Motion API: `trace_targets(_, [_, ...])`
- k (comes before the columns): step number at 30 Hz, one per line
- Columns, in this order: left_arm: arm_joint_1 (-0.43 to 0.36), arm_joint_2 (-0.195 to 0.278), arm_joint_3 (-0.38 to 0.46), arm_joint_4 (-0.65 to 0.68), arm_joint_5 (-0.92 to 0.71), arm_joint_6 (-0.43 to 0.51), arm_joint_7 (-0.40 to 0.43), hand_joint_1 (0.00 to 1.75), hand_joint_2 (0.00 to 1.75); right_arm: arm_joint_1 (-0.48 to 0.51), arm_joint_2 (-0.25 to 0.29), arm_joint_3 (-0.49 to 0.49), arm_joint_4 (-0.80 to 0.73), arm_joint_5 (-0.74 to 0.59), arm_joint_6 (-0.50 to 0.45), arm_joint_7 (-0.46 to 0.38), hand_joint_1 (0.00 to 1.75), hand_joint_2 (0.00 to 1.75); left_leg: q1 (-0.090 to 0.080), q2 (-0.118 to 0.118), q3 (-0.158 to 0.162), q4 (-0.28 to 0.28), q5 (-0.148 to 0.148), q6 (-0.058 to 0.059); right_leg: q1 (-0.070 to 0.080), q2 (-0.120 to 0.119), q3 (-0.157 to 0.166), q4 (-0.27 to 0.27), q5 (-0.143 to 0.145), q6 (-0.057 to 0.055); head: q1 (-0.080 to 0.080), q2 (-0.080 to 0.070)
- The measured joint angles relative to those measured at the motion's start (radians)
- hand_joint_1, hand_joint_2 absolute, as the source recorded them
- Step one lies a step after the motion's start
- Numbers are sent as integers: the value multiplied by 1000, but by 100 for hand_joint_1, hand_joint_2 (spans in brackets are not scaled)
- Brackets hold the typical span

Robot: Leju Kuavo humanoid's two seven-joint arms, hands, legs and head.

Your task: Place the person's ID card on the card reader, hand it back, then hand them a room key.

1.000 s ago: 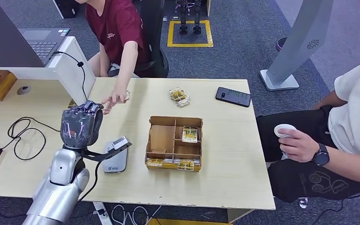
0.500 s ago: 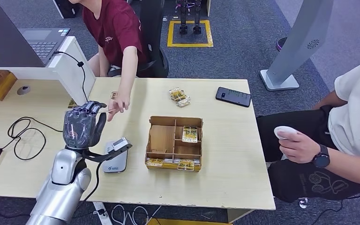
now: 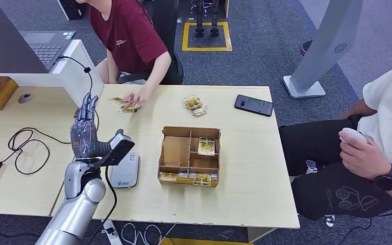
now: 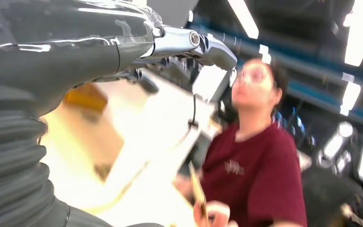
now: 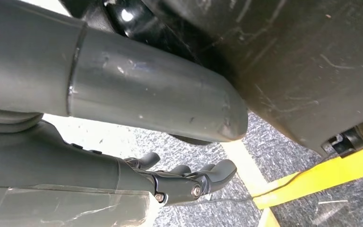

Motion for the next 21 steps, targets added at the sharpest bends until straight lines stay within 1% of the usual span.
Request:
trace_targets(2, [13,14,-25,-23,84,-63,-16,0,175,4,-1,-1,1,-6,0,-1,0,0,0,0,0,0,0,0,0,0,0,0,0,0,0,0])
trace_targets(5, [59,54,-76,-100,188,-165,-48,0,175,11,-2,-2,3,-15,-1,-6,0,0,0,0,0,0,0,0,0,1,0,0,0,0,0,0])
trace_targets(8, [138,97,-126,-210,242,-229,-106,0,175,16,-4,-6,5,-25,-2,-17,0,0,0,1,0,0,-1,0,0,1,-1,0,-1,0,0,0])
trace_targets(10, [196,121,-156,-281,251,-249,-140,0,175,18,-4,-10,7,-32,-3,-21,0,0,0,1,-1,0,-1,0,0,1,-1,0,-1,1,0,0])
trace_targets(12, [250,142,-193,-347,218,-244,-171,0,175,18,-5,-12,9,-34,-4,-22,0,0,0,1,-1,0,-1,0,0,1,-1,0,-2,1,0,0])
trace_targets(15, [318,170,-252,-420,102,-187,-189,0,175,19,-5,-14,11,-34,-4,-29,0,0,0,1,-1,0,-1,0,0,1,-1,0,-2,2,0,0])
trace_targets(18, [365,192,-303,-448,-7,-123,-179,0,175,18,-5,-16,12,-33,-6,-32,0,0,0,0,-1,0,-1,0,0,1,-1,0,-2,2,0,0])
trace_targets(21, [392,214,-350,-451,-56,-96,-167,0,175,17,-5,-18,12,-33,-9,-30,0,0,0,0,-1,0,-1,0,0,0,0,0,-2,2,0,0])
